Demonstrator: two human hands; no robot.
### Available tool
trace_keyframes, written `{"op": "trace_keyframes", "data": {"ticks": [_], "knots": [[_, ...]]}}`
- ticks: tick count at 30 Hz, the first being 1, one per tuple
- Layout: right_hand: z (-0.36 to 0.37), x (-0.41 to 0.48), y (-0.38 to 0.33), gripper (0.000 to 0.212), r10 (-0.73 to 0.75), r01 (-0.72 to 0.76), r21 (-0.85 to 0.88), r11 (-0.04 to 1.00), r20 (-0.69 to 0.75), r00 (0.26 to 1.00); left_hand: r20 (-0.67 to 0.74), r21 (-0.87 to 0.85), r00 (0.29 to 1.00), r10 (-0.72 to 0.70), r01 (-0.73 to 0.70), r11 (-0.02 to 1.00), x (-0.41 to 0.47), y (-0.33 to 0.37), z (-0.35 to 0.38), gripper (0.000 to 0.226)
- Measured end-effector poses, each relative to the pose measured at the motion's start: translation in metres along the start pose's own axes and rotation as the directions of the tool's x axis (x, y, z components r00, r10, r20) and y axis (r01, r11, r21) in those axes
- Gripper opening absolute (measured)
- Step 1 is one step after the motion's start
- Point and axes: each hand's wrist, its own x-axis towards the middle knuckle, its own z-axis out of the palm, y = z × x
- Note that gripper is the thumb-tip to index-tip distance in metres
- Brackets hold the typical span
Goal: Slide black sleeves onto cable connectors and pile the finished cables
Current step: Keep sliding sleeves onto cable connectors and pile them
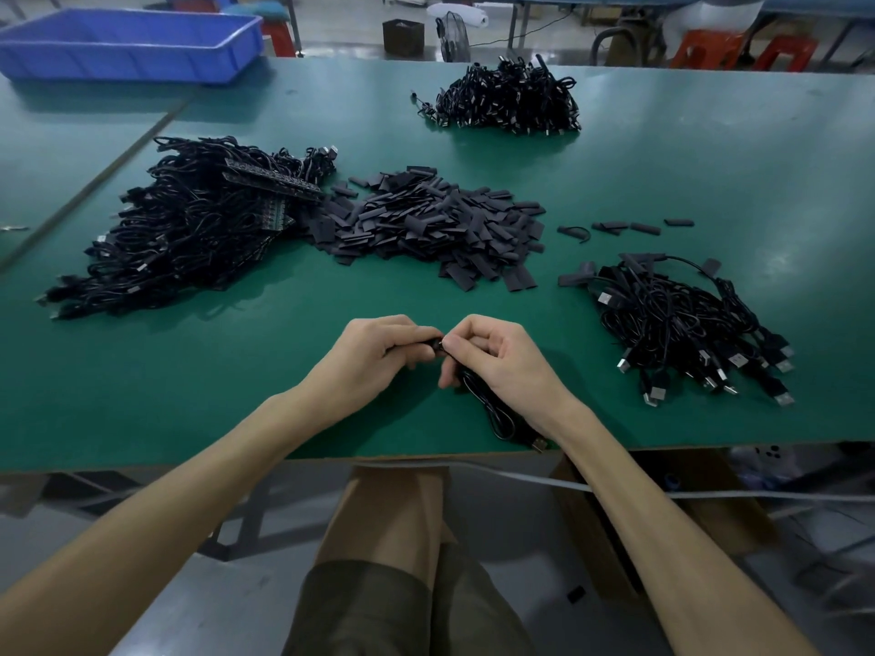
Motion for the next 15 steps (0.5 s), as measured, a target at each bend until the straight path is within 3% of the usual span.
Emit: {"op": "trace_keyframes", "data": {"ticks": [4,15], "knots": [[-0.002,0.0,-0.001,0.018,-0.002,0.002,0.013,1.0,-0.008,1.0,0.028,0.04,0.999,-0.041,0.04,0.998,0.004,-0.003,-0.001,0.027],[-0.003,0.0,-0.002,0.015,-0.006,0.006,0.034,0.999,0.016,1.0,0.045,0.296,0.992,0.12,-0.128,0.947,-0.008,0.006,0.003,0.027]]}}
